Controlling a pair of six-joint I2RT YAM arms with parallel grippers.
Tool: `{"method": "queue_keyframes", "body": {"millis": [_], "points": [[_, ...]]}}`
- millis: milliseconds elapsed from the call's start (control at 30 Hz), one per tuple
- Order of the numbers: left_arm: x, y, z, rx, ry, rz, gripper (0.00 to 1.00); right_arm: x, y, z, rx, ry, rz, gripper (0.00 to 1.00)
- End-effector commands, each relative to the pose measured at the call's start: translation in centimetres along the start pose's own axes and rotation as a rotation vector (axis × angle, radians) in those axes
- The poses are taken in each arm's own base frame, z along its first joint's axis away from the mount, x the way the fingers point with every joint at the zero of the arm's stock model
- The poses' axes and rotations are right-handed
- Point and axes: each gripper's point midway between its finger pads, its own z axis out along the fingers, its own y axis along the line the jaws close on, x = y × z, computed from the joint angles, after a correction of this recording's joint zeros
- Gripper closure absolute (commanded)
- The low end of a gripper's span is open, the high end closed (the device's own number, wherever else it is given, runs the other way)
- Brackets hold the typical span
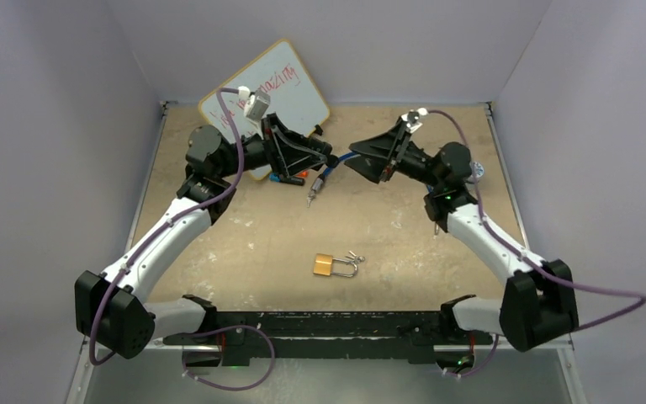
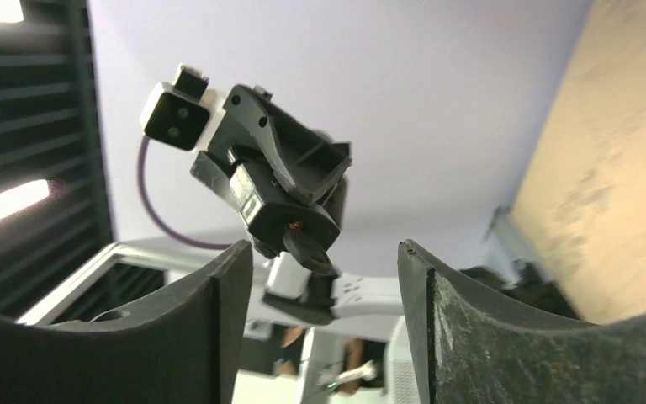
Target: Unlock with the key
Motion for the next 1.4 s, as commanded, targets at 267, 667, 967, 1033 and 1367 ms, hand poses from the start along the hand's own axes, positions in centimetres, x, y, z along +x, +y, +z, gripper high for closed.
{"method": "queue_keyframes", "body": {"millis": [267,667,967,1033,1367], "points": [[3.9,-2.9,-1.7,0.184,0.27,0.097,1.0,1.9,4.1,-1.7,0.16,0.207,-1.054,0.31],[5.5,-2.5,-2.2,0.207,0.348,0.067,1.0,4.4,1.6,4.2,0.291,0.306,-1.098,0.45],[5.5,-2.7,-2.3,0.206,0.348,0.069,1.0,5.4,1.1,5.3,0.28,0.372,-1.06,0.47],[5.6,-2.7,-2.4,0.205,0.349,0.066,1.0,5.7,0.9,5.5,0.28,0.385,-1.065,0.48],[5.7,-2.9,-2.5,0.208,0.352,0.06,1.0,5.5,0.0,6.7,0.337,0.385,-1.062,0.71]]}}
